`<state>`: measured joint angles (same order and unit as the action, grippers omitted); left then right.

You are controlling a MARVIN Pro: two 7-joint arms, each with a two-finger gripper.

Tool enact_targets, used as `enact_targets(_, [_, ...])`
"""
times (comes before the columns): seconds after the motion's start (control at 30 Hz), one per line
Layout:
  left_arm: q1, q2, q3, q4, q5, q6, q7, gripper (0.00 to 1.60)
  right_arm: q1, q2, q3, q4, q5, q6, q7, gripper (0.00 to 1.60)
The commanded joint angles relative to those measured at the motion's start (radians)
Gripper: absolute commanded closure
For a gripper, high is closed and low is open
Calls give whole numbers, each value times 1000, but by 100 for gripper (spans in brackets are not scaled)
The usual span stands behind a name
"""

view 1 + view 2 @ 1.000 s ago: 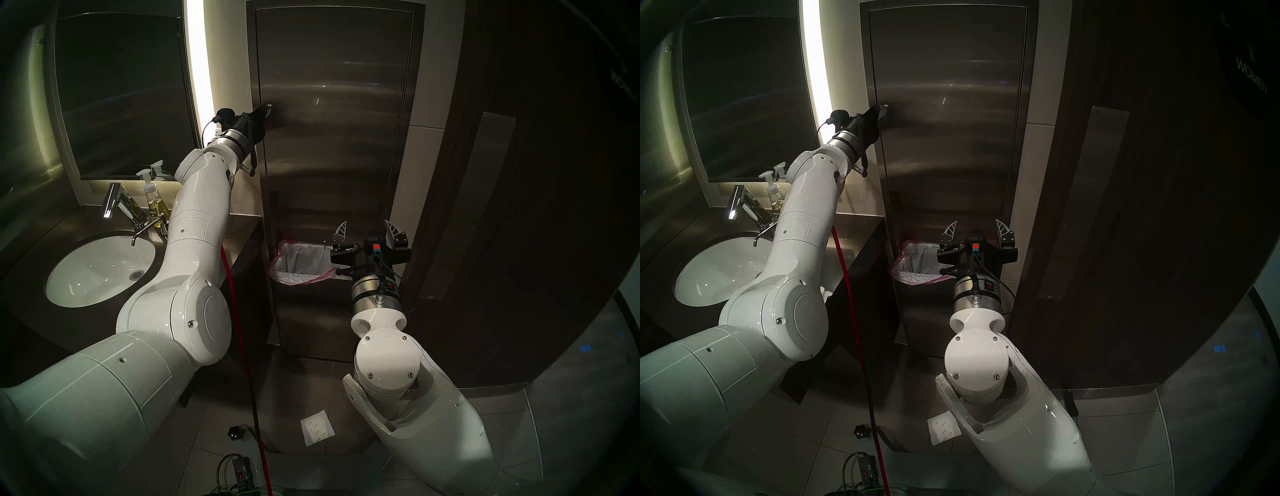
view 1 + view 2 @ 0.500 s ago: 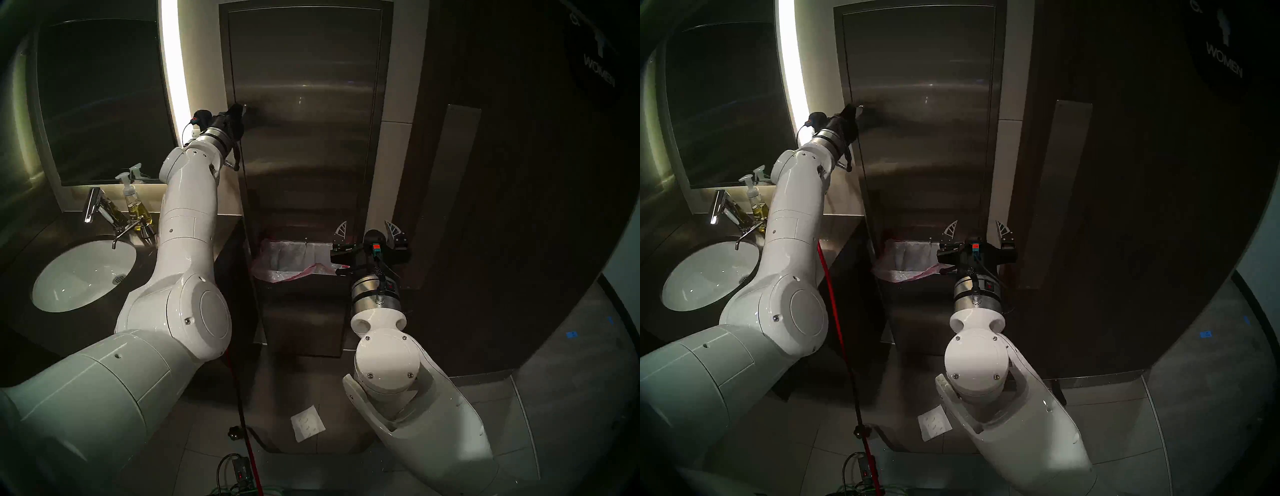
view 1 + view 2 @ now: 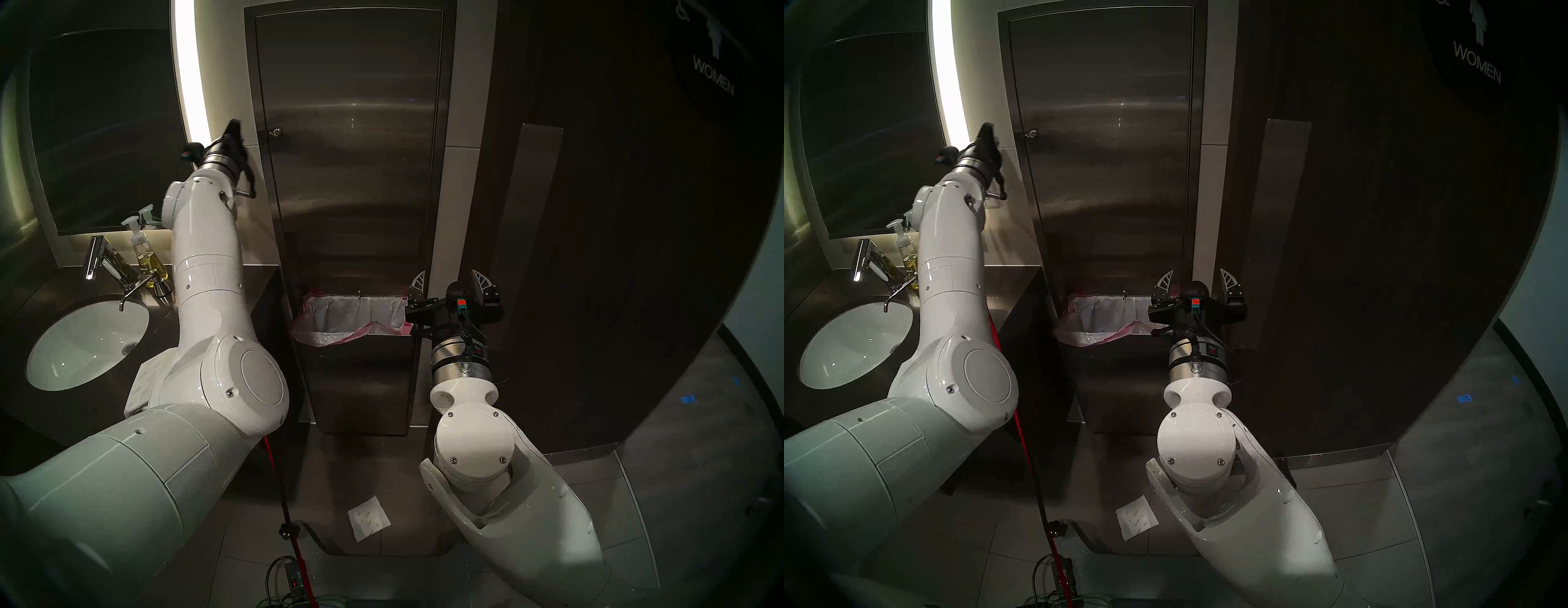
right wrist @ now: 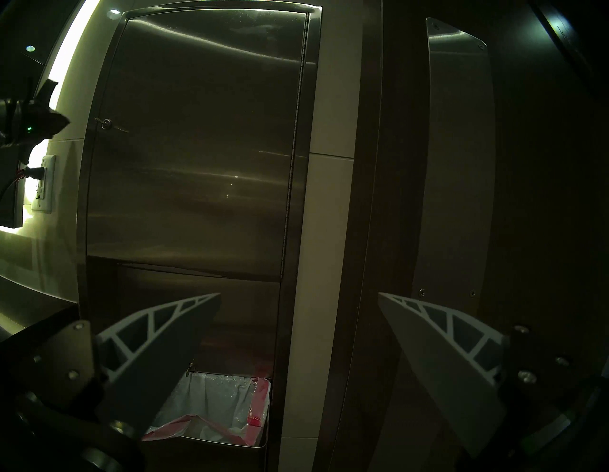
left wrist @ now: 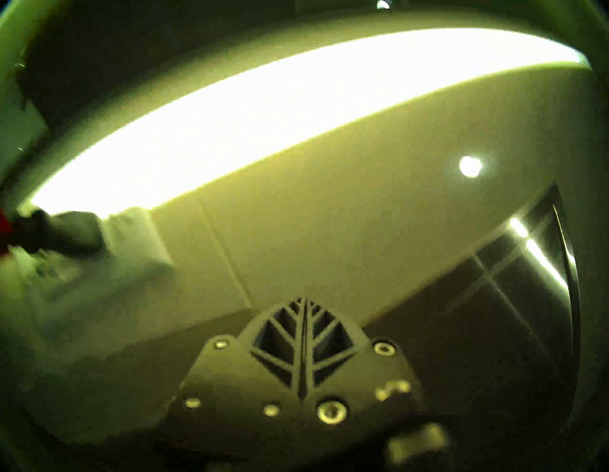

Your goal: Twist key and close towel dispenser

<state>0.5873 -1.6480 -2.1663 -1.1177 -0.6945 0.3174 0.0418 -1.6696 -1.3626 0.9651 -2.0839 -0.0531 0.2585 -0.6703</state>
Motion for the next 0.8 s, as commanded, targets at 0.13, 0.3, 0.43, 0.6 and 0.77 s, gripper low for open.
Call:
enact_targets(0.13, [18,-34,117,-164,102,34,-29,160,8,-2,-2,-11,-3,-2,1,0])
enact_targets(0.3, [20,-54,177,-226,159,34,-58,0,6,-2,-1,-7,-2,-2,0,0])
enact_targets(0.43, [59,-42,252,-269,222,32,-105,0,6,-2,-1,-6,-1,-2,0,0])
enact_targets(0.6, [136,-26,317,-300,297,40,-157,0,6,-3,-1,-5,-1,-3,0,0])
enact_targets(0.77, [226,16,380,-316,382,34,-201,0,5,-3,0,-4,-1,-3,0,0])
